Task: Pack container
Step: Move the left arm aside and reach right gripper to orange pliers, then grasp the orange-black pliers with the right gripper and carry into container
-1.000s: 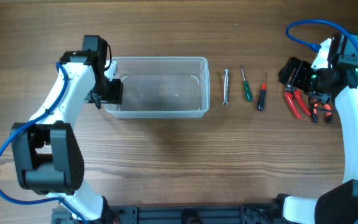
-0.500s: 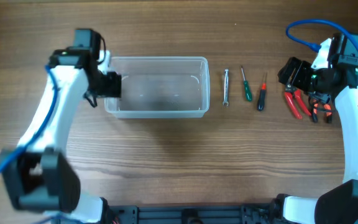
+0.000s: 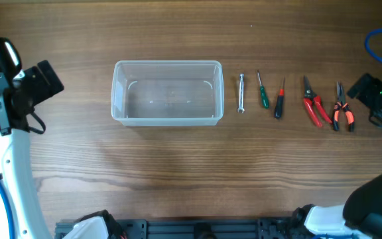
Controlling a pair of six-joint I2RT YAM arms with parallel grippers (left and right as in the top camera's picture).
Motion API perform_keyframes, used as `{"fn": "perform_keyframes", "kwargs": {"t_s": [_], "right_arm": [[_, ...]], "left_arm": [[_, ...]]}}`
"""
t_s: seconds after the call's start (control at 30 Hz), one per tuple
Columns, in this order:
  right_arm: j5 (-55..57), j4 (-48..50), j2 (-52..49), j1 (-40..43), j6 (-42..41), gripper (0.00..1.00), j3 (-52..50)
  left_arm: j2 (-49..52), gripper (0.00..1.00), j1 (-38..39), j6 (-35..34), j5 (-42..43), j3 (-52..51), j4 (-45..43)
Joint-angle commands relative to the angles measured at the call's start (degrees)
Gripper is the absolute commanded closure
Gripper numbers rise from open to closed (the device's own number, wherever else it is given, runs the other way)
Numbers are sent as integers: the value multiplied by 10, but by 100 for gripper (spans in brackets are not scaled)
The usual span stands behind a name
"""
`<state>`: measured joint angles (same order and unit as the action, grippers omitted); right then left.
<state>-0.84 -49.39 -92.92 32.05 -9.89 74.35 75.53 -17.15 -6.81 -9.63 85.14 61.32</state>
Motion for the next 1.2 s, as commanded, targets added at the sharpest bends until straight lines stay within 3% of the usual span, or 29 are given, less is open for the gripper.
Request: {"fn": "perform_keyframes", "kwargs": {"t_s": [0.0, 0.13, 0.23, 0.43, 0.83, 1.03, 1.17], "right_arm": [[15, 25, -52, 13, 89, 6, 12], [10, 37, -120, 13, 149, 15, 12], [-54, 23, -145, 11, 170, 20, 12], [-56, 10, -146, 5, 144, 29, 12], [13, 29, -168, -62, 120, 29, 11], [13, 22, -222, -61, 108, 36, 11], [9, 24, -247, -61, 92, 48, 11]], "left_arm": [[2, 0, -10, -12, -5, 2, 0], [2, 0, -10, -12, -5, 2, 0], [2, 0, -10, -12, -5, 2, 0], [2, 0, -10, -12, -5, 2, 0], [2, 0, -10, -12, -5, 2, 0], [2, 0, -10, -12, -5, 2, 0], [2, 0, -10, -12, -5, 2, 0]]}}
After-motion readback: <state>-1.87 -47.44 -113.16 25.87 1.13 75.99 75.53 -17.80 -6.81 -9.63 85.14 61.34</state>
